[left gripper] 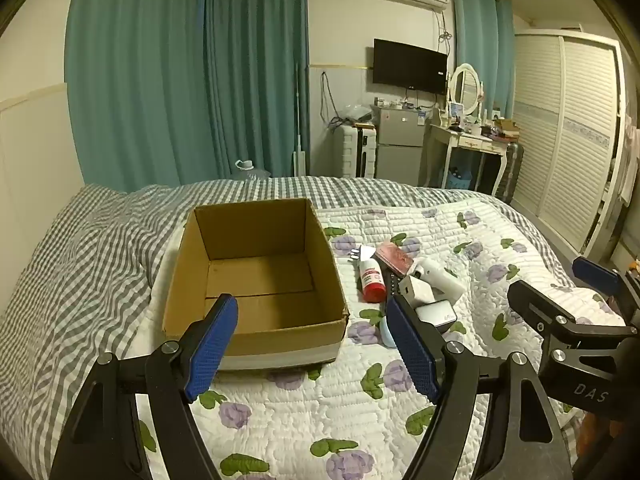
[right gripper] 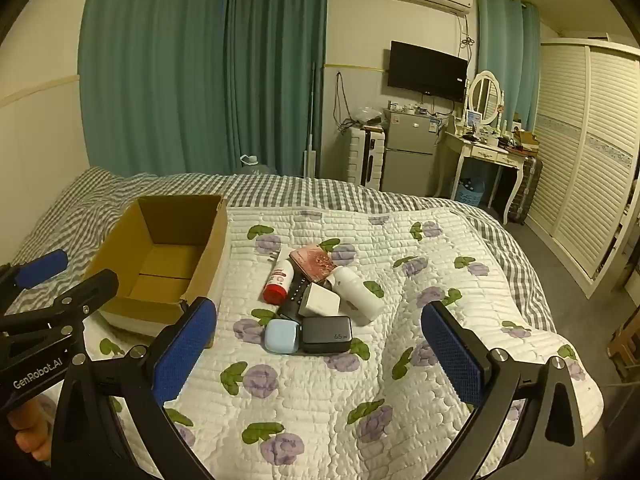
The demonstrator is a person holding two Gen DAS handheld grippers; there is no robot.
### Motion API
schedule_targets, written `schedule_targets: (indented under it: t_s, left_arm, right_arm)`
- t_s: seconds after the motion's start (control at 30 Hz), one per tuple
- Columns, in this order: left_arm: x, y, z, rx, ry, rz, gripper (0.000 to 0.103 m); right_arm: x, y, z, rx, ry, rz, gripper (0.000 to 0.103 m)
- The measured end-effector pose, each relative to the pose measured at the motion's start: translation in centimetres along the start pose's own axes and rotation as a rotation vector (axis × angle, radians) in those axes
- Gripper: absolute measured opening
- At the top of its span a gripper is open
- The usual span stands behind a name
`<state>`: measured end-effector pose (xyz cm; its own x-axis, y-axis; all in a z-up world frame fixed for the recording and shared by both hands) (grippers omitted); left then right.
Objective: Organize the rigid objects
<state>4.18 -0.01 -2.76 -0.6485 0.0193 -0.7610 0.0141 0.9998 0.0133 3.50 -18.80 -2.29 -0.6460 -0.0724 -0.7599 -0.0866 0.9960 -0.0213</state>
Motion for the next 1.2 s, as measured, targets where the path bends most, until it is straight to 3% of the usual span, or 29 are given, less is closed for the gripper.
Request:
schedule_targets:
  t_s: [1.2]
  left_arm:
    - [0.33,0.74,0.07,0.006,0.008,-0.010,0.079]
  right_arm:
    - [0.16,0.13,0.18,-0.008,-0.003,0.007,0.103]
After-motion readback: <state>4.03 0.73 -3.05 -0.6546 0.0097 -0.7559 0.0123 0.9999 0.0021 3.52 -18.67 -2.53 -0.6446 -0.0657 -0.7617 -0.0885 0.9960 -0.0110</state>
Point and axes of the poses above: each gripper's, at about its wrist camera, not at the fingertips, and z roughly the way its jaws point, y to its left, x to its underside, the point moved 5 cm from there along z, roughly the way its jaws point, and after that the axes turned 7 degrees about y, right-handed, at the moved point
